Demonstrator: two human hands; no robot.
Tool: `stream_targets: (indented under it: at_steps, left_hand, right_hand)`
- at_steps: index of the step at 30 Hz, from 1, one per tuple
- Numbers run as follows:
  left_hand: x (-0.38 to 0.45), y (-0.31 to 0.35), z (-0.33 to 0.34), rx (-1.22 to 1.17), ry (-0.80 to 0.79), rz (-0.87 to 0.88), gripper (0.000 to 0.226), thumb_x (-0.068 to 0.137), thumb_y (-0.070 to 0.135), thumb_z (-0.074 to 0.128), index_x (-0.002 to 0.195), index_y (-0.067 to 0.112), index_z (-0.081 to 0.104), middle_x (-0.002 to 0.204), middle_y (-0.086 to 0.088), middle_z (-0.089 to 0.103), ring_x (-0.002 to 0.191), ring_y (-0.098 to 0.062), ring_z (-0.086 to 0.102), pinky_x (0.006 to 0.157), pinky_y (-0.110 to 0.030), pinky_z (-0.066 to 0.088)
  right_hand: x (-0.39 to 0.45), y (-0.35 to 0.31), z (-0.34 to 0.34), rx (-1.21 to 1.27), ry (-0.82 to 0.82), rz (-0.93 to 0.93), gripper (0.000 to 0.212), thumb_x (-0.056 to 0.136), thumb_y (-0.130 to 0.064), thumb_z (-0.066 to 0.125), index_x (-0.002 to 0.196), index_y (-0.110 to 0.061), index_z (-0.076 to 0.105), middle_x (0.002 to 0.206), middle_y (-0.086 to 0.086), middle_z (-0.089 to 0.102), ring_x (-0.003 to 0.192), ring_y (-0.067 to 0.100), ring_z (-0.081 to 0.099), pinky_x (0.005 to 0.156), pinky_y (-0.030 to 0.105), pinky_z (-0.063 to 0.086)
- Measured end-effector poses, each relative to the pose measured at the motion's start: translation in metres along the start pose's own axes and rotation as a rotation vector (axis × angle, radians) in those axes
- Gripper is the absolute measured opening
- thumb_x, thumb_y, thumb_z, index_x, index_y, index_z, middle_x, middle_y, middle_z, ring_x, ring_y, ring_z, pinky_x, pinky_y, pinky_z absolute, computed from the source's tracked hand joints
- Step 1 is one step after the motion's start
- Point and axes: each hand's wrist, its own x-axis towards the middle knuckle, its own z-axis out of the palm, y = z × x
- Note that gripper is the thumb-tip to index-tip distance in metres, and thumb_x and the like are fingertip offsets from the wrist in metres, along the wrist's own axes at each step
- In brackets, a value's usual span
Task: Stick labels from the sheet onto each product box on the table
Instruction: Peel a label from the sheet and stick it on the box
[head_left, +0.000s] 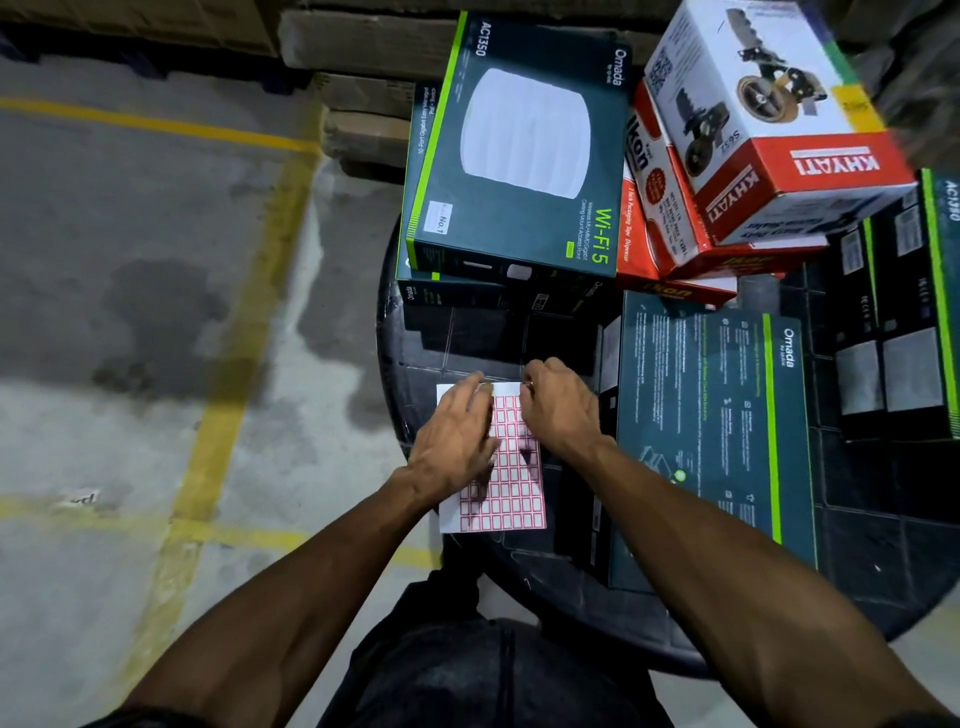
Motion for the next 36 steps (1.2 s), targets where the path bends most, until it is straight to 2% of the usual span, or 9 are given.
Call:
stream_targets:
  at_steps: [4, 8, 14, 19, 26, 30, 33, 36]
  left_hand:
    - [-0.005, -0.014, -0.006, 0.062, 0.036, -0.032, 0.074, 0.093, 0.036, 0.060, 0.150, 0.008, 0.023, 0.158, -0.009, 0.021, 0.145, -0.024, 0.018, 0.118, -0.035, 0.020]
    - [-0.010, -0.023, -0.009, 0.193, -0.015, -0.010, 0.069, 0.095, 0.046, 0.054, 0.148, 0.011, 0.029, 0.158, -0.008, 0.024, 0.145, -0.025, 0.019, 0.117, -0.037, 0.021]
    - [-0.013, -0.023, -0.009, 0.223, 0.021, -0.014, 0.066, 0.093, 0.048, 0.055, 0.145, 0.013, 0.036, 0.151, -0.007, 0.034, 0.136, -0.024, 0.031, 0.110, -0.036, 0.028]
    - [-0.010, -0.022, -0.009, 0.217, 0.032, -0.021, 0.061, 0.089, 0.046, 0.062, 0.137, 0.014, 0.044, 0.138, -0.004, 0.044, 0.122, -0.023, 0.041, 0.100, -0.034, 0.035]
    - [-0.009, -0.023, -0.007, 0.209, 0.046, -0.028, 0.056, 0.087, 0.043, 0.065, 0.132, 0.013, 0.048, 0.133, -0.005, 0.047, 0.117, -0.023, 0.045, 0.097, -0.034, 0.038]
    - [-0.010, -0.023, -0.005, 0.213, 0.065, -0.024, 0.055, 0.087, 0.044, 0.065, 0.130, 0.014, 0.049, 0.131, -0.005, 0.049, 0.116, -0.023, 0.046, 0.096, -0.035, 0.038]
    - [-0.011, -0.024, -0.004, 0.223, 0.079, -0.021, 0.054, 0.086, 0.045, 0.065, 0.128, 0.015, 0.049, 0.129, -0.004, 0.050, 0.115, -0.023, 0.047, 0.096, -0.036, 0.037]
    - [-0.011, -0.024, -0.004, 0.230, 0.089, -0.017, 0.053, 0.086, 0.045, 0.065, 0.128, 0.015, 0.049, 0.129, -0.004, 0.050, 0.116, -0.023, 0.047, 0.097, -0.037, 0.037]
  right_hand:
    - [-0.004, -0.002, 0.005, 0.029, -0.059, -0.106, 0.027, 0.098, -0.027, 0.053, 0.121, -0.016, 0.061, 0.106, 0.001, 0.055, 0.095, 0.018, 0.054, 0.078, 0.035, 0.050]
    - [-0.007, -0.004, 0.010, 0.035, -0.111, -0.152, 0.039, 0.095, -0.027, 0.060, 0.133, -0.016, 0.056, 0.116, 0.003, 0.055, 0.108, 0.020, 0.053, 0.084, 0.032, 0.045]
    - [-0.009, -0.007, 0.015, -0.064, -0.105, -0.211, 0.046, 0.094, -0.034, 0.061, 0.137, -0.019, 0.053, 0.118, 0.002, 0.053, 0.105, 0.017, 0.050, 0.088, 0.032, 0.044]
    - [-0.008, -0.012, 0.016, -0.127, -0.065, -0.215, 0.039, 0.094, -0.040, 0.060, 0.127, -0.020, 0.060, 0.117, 0.002, 0.056, 0.102, 0.018, 0.051, 0.087, 0.033, 0.046]
    - [-0.002, -0.019, 0.013, -0.200, -0.041, -0.259, 0.029, 0.098, -0.037, 0.052, 0.116, -0.018, 0.066, 0.109, 0.001, 0.057, 0.098, 0.021, 0.051, 0.084, 0.036, 0.043]
    - [-0.001, -0.021, 0.015, -0.212, 0.002, -0.287, 0.024, 0.100, -0.030, 0.050, 0.107, -0.015, 0.067, 0.103, 0.003, 0.059, 0.092, 0.021, 0.053, 0.078, 0.036, 0.042]
    - [-0.004, -0.021, 0.017, -0.273, 0.028, -0.362, 0.014, 0.094, -0.022, 0.059, 0.092, -0.012, 0.069, 0.089, 0.005, 0.059, 0.077, 0.021, 0.050, 0.065, 0.034, 0.033]
    - [-0.007, -0.019, 0.017, -0.330, 0.020, -0.410, 0.004, 0.087, -0.012, 0.065, 0.089, -0.010, 0.068, 0.084, 0.006, 0.056, 0.071, 0.020, 0.045, 0.064, 0.032, 0.027]
